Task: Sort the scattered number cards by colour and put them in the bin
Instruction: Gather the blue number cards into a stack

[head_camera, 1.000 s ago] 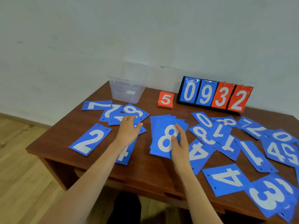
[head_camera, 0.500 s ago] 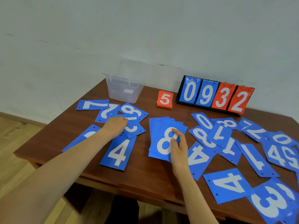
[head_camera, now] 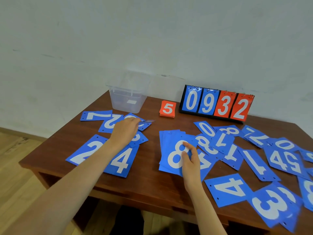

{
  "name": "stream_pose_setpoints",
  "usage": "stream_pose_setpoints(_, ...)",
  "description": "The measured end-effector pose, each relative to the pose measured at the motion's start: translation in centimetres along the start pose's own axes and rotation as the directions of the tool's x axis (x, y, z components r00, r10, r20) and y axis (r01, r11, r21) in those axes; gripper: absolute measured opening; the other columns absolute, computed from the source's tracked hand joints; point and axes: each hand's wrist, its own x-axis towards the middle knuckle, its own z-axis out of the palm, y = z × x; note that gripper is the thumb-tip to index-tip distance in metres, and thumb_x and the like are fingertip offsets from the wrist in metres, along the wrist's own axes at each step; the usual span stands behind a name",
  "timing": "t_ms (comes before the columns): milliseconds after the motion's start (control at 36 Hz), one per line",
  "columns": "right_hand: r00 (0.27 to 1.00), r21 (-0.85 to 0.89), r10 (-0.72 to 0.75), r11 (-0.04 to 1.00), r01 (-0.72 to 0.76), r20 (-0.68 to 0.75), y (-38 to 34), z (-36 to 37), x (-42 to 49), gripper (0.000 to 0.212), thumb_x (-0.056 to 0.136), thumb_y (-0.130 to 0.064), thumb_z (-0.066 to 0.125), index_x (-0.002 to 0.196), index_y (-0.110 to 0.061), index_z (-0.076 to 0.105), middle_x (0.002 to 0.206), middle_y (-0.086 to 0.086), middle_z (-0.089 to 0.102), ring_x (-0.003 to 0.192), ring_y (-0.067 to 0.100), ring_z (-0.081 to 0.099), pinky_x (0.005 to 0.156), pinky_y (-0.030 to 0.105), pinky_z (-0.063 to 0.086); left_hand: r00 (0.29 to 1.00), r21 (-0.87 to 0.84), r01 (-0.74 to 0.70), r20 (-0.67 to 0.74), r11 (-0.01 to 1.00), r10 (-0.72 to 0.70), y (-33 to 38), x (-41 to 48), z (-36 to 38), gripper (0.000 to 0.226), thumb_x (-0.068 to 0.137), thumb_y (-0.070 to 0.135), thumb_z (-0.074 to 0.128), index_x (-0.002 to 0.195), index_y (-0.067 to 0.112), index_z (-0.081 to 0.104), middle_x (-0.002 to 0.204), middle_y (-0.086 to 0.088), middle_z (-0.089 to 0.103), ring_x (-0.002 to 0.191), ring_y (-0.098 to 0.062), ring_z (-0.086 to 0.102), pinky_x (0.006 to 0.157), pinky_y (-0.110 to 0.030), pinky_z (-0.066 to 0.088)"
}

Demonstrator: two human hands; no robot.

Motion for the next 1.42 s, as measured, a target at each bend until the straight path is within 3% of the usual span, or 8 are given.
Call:
stream_pose_setpoints(111,1.0,0.016,0.018,1.0,-0.017,-0.02,0.2,-1.4,-0.6,0.028,0.1,-0.012,0.043,0.112,-0.034,0.056,0.088,-0.011,0.064,0.07,0.013,0.063,0.059,0.032,0.05,0.939,-0.306,-0.143,-0.341,0.941,0.032,3.9,-2.2,-1.5,0.02,0.087,0.004,0.062,0.104,0.01,0.072,0.112,-0.006,0.065,0.103,-0.022,0.055,0.089,-0.029,0.045)
stream_pose_setpoints(444,0.997,0.128,-0.016,0.991,0.026,-0.076,-0.6,-6.1,-2.2,0.028,0.101,-0.014,0.04,0.11,-0.03,0.061,0.114,-0.007,0.061,0.092,0.009,0.065,0.066,0.025,0.054,1.0,-0.937,0.031,0.029,0.348,-0.013,14.6,-8.1,-1.8,0.025,0.093,0.006,0.05,0.105,0.017,0.068,0.109,0.012,0.066,0.11,-0.002,0.058,0.091,-0.015,0.045)
stream_pose_setpoints(639,0.996,-0.011,-0.06,0.998,0.06,-0.058,-0.7,-7.3,-2.7,0.044,0.088,-0.034,0.063,0.129,-0.024,0.049,0.13,-0.011,0.047,0.124,0.008,0.043,0.105,0.035,0.039,0.988,-0.839,-0.007,0.076,0.544,0.131,16.4,-8.8,-0.3,0.031,0.083,0.008,0.069,0.11,0.023,0.064,0.119,0.015,0.057,0.116,0.003,0.051,0.096,-0.016,0.042)
stream_pose_setpoints(833,0.988,-0.024,-0.154,0.988,0.153,-0.015,-0.8,-5.7,-3.2,0.063,0.096,-0.015,0.053,0.146,-0.035,0.021,0.137,-0.026,0.036,0.109,-0.016,0.05,0.086,0.017,0.05,0.995,-0.771,0.1,0.084,0.629,-0.055,15.4,-8.9,-0.2,0.039,0.087,0.023,0.067,0.122,0.028,0.05,0.136,0.008,0.04,0.122,-0.002,0.043,0.101,-0.019,0.041)
stream_pose_setpoints(1000,0.987,-0.094,-0.158,0.983,0.156,-0.01,-2.2,-4.2,-4.4,0.069,0.1,-0.01,0.044,0.15,-0.037,0.004,0.147,0.015,0.033,0.122,0.04,0.032,0.096,0.049,0.038,0.894,-0.421,0.439,0.289,0.794,-0.341,9.2,-8.7,-0.3,0.05,0.089,0.028,0.062,0.134,0.02,0.043,0.147,-0.001,0.03,0.137,-0.02,0.028,0.111,-0.035,0.032)
stream_pose_setpoints(1056,0.979,-0.099,-0.2,0.974,0.202,0.023,-1.9,-3.8,-4.3,0.066,0.1,-0.01,0.043,0.15,-0.036,0.008,0.152,-0.011,0.027,0.126,0.035,0.03,0.095,0.035,0.042,0.846,-0.233,0.5,0.336,0.834,-0.413,6.7,-9.0,-0.5,0.06,0.09,0.034,0.06,0.141,0.013,0.035,0.151,-0.009,0.023,0.14,-0.027,0.02,0.113,-0.039,0.026)
stream_pose_setpoints(1333,0.994,-0.143,-0.097,0.984,0.102,0.039,-1.2,-2.4,-4.0,0.031,0.101,-0.012,0.041,0.128,-0.022,0.052,0.115,0.012,0.059,0.109,0.032,0.045,0.092,0.045,0.038,0.596,0.175,0.623,0.527,0.763,-0.607,1.1,-9.2,-1.5,0.099,0.073,0.061,0.068,0.145,0.01,0.022,0.148,-0.015,0.028,0.136,-0.034,0.025,0.105,-0.047,0.034)
stream_pose_setpoints(1417,0.994,-0.171,-0.105,0.979,0.11,0.04,-0.6,-2.6,-3.6,0.028,0.101,-0.012,0.038,0.119,-0.02,0.058,0.072,-0.01,0.06,0.071,0.034,0.048,0.06,0.043,0.045,0.578,0.128,0.636,0.575,0.761,-0.58,1.0,-8.9,-1.8,0.101,0.068,0.055,0.075,0.145,0.015,0.024,0.147,-0.015,0.027,0.136,-0.035,0.025,0.107,-0.048,0.034)
